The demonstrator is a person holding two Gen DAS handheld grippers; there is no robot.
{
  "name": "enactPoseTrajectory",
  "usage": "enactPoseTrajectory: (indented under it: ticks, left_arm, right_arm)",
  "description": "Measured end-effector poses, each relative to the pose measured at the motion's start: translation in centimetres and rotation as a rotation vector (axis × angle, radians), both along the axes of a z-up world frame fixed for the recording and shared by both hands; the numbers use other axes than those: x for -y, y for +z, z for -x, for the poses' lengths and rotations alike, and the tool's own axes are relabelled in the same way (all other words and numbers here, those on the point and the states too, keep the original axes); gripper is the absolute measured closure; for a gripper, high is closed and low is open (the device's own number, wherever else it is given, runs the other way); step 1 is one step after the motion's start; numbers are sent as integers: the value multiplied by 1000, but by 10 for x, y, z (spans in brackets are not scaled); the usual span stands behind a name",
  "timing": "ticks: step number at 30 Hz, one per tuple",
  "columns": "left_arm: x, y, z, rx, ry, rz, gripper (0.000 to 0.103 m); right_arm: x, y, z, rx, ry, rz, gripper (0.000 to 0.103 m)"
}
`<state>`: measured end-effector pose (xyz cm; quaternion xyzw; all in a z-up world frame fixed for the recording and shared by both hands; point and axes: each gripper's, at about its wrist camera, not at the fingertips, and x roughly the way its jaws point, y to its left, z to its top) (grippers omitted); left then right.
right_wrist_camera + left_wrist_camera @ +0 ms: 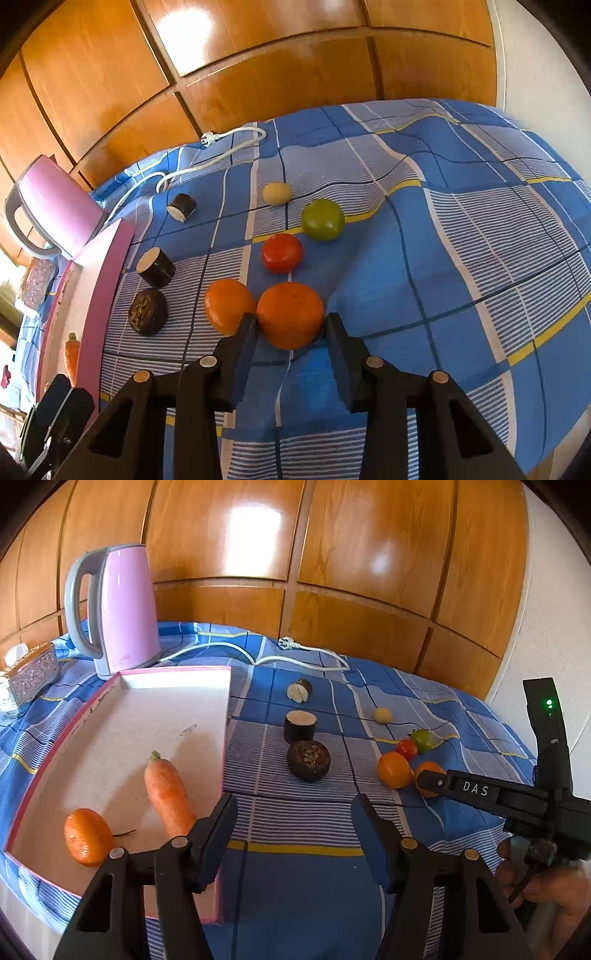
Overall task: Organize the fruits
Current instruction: 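Withdraw both tools from the tray toward the remaining fruits, then grasp the dark round fruit with the left tool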
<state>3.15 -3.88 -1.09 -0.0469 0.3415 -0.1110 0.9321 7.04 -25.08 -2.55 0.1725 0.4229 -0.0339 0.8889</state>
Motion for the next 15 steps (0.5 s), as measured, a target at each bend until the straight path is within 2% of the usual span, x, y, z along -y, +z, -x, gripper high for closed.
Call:
enactPoseTrajectory:
  ticks: [2,5,10,15]
  left_arm:
    - [3,-3,-5,-20,-5,-12,52]
    - [10,-5,-10,-42,-26,-22,57]
    - [16,-5,-19,-53,-50,-25,58]
    - [19,-3,-40,-74,-48,-4,57]
  right_arm:
    - [0,0,0,-7,2,-1,65]
    - [1,-2,-2,-16,2,-11,65]
    - [5,-6,-2,-33,-3,-49,64]
    - [4,-6,-3,-34,-2,-45,64]
